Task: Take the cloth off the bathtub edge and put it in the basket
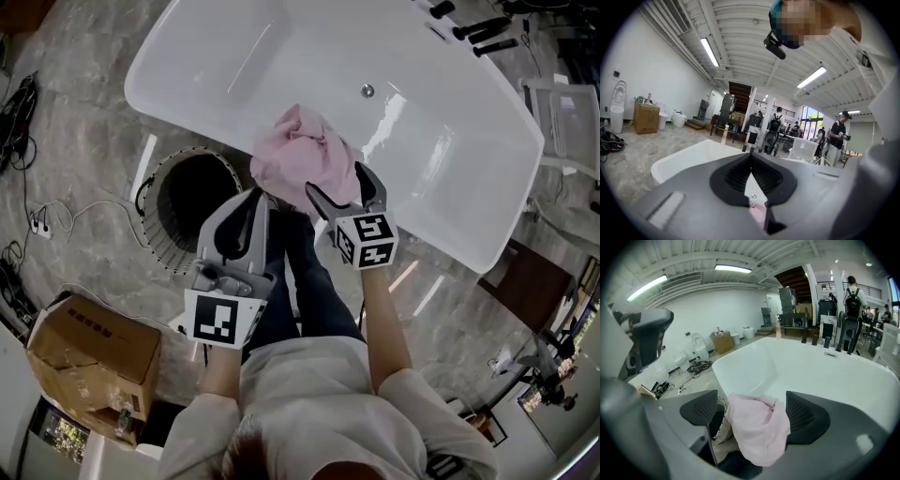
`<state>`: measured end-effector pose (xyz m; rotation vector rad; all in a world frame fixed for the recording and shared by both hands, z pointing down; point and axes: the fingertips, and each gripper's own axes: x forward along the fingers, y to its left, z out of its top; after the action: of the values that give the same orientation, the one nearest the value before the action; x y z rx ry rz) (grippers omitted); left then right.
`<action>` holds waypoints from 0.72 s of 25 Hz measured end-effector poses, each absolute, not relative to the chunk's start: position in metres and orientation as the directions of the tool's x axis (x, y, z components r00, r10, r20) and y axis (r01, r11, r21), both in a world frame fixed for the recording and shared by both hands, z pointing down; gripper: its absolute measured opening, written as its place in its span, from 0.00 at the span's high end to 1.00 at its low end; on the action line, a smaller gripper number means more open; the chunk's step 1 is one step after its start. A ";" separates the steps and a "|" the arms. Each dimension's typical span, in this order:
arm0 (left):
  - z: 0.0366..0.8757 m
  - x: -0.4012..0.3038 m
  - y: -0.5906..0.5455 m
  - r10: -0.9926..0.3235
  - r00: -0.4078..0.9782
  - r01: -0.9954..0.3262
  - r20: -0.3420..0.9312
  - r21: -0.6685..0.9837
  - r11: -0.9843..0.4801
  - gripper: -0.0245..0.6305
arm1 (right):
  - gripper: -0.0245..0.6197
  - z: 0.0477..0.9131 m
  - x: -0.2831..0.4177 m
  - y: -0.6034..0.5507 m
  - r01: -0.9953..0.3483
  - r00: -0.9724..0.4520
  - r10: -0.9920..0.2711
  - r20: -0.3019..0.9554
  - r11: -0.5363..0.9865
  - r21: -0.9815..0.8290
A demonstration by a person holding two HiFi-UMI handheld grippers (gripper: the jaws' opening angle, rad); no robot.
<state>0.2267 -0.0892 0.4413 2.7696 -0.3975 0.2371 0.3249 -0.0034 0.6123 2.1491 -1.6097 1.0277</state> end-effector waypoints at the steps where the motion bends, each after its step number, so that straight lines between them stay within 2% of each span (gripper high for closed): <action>1: 0.448 0.228 -0.091 -0.247 0.946 -0.303 0.210 0.296 -0.906 0.94 | 0.30 0.626 0.327 -0.003 -0.911 0.133 -0.712 0.689 -0.362 -0.198; 7: 0.479 0.230 -0.092 -0.240 0.948 -0.291 0.210 0.258 -0.921 0.94 | 0.28 0.694 0.337 0.008 -0.882 0.137 -0.618 0.774 -0.432 -0.188; 12: 0.493 0.228 -0.088 -0.237 0.945 -0.298 0.224 0.294 -0.908 0.94 | 0.22 0.740 0.331 0.018 -0.879 0.088 -0.539 0.838 -0.437 -0.190; 18: 0.492 0.229 -0.088 -0.250 0.936 -0.330 0.247 0.369 -0.869 0.94 | 0.22 0.776 0.326 0.022 -0.903 0.083 -0.484 0.871 -0.406 -0.140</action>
<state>0.2293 -0.0883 0.4921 2.6790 -0.4199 0.2666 0.3260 0.0216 0.7764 1.9286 -1.3647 1.2730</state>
